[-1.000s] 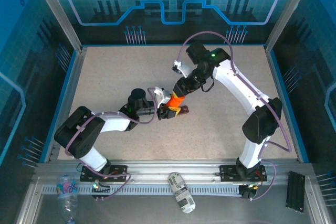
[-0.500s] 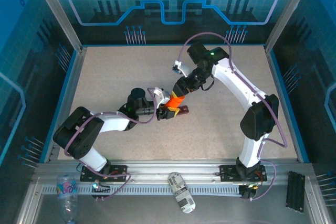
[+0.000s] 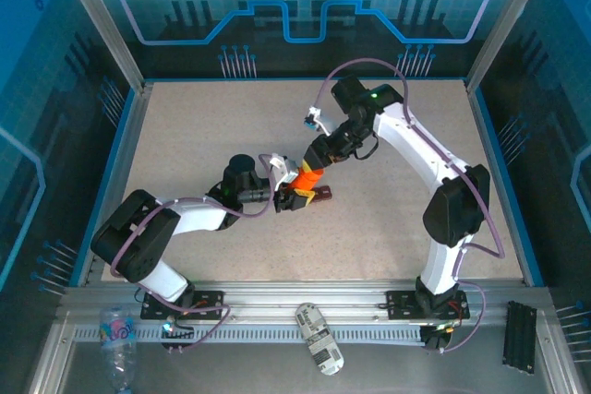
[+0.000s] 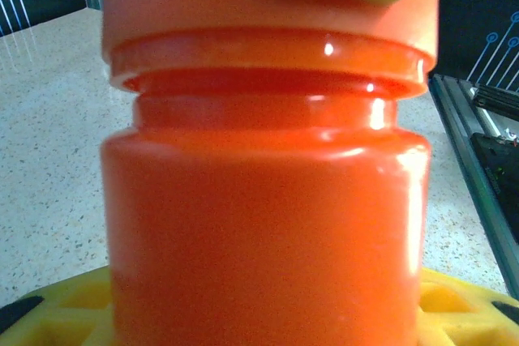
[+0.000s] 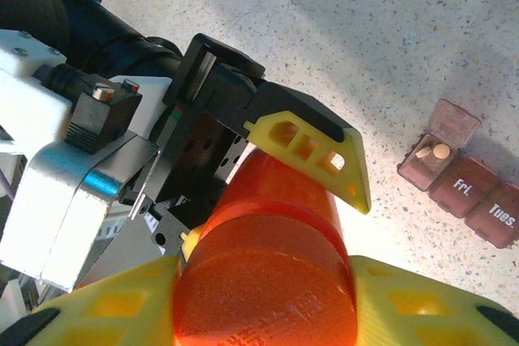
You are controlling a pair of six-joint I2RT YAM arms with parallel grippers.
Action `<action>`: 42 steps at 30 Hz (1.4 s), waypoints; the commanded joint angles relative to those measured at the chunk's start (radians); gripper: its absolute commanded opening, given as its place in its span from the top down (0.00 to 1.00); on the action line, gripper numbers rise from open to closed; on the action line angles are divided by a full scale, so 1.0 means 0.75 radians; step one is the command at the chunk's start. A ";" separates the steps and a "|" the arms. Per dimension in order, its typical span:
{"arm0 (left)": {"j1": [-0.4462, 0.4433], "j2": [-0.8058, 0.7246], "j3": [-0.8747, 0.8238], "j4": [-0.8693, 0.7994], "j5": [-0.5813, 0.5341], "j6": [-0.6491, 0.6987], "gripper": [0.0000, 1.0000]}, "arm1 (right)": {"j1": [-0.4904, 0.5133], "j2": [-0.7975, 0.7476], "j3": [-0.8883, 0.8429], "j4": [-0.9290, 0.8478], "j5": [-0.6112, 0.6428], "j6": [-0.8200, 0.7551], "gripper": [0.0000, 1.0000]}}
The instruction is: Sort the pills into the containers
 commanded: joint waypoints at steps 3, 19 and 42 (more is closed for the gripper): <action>-0.005 -0.048 0.088 0.168 0.048 -0.006 1.00 | 0.079 0.018 -0.095 0.097 0.076 0.113 0.54; -0.007 -0.043 0.094 0.166 0.021 -0.024 1.00 | 0.083 -0.008 -0.121 0.199 0.174 0.289 0.47; -0.005 0.062 0.100 0.253 0.006 -0.086 1.00 | -0.169 -0.315 -0.194 0.428 -0.135 0.453 0.10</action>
